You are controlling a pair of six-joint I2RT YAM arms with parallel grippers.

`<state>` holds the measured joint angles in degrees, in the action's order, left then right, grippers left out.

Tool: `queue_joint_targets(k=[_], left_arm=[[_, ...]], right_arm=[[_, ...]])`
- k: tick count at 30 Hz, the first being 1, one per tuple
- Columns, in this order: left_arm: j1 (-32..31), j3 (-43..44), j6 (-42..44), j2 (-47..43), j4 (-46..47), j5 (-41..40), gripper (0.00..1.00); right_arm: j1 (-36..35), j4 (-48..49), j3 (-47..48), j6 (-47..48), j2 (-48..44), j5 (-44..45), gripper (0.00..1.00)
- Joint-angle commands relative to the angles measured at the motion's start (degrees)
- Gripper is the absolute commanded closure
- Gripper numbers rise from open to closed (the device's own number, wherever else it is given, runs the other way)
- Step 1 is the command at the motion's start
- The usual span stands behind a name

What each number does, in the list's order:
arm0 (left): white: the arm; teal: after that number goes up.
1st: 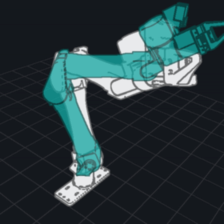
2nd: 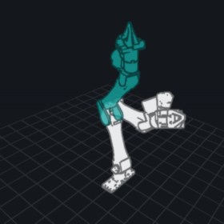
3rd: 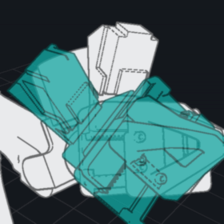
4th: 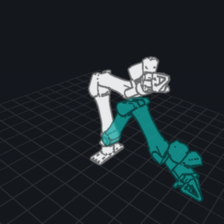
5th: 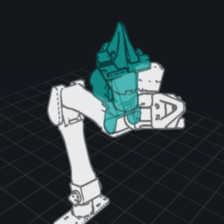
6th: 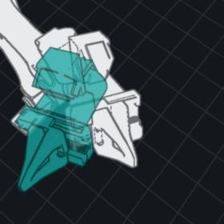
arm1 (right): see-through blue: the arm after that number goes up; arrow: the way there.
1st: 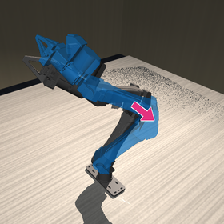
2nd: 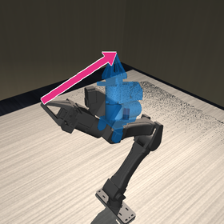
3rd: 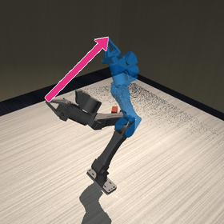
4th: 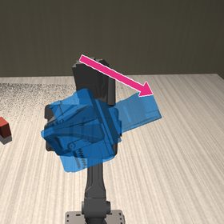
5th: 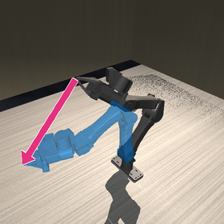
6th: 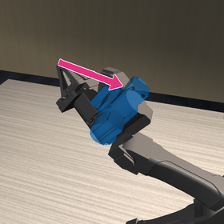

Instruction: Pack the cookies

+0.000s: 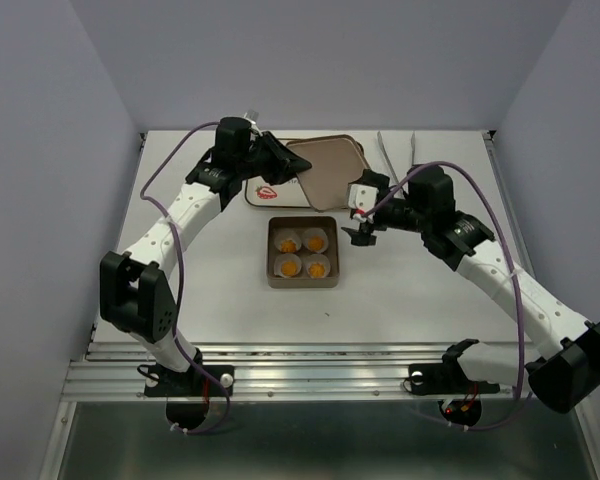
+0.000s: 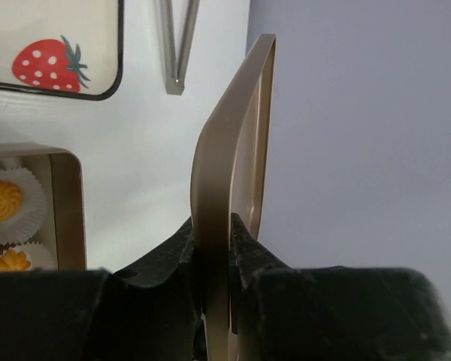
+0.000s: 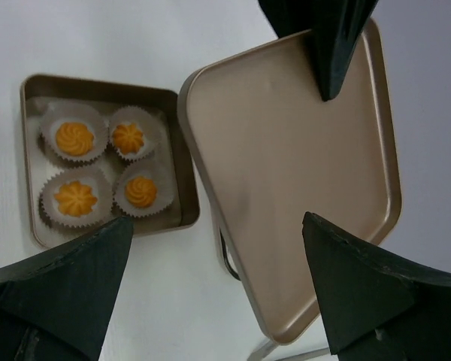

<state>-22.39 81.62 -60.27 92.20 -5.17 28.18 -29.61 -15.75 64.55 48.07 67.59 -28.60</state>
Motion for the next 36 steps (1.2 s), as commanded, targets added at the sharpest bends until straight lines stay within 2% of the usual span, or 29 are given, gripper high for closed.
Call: queue_joint_targets(k=[1,10,16,22,26,36], left_arm=[[0.0,6.0,-3.4,-2.6,-6.5,-5.4,1.0],[0.1,6.9,-5.2,-4.2,-10.1,-8.3,1.0],[0.1,4.9,-8.8,-4.9,-10.6,-9.6,1.0],[0.1,4.7,-9.7,-4.8,-10.7,-9.7,1.0],[0.1,4.3,-9.9,-4.4,-10.8,-9.0,1.0],[0.0,4.3,-9.4,-4.0,-11.2,-7.1,1.0]], right_arm=[[-1.9,-0.6,-1.0,12.4,-1.2,1.4,0.0],[-4.1,7.1,-4.4,13.0,1.2,4.0,0.0],[-6.0,17.9,-6.5,13.5,5.3,8.1,0.11],[-6.0,21.9,-7.1,14.3,7.5,8.3,0.17],[-6.0,25.4,-8.4,13.7,8.1,8.1,0.35],[-6.0,30.2,-8.9,13.9,9.2,9.0,0.6]])
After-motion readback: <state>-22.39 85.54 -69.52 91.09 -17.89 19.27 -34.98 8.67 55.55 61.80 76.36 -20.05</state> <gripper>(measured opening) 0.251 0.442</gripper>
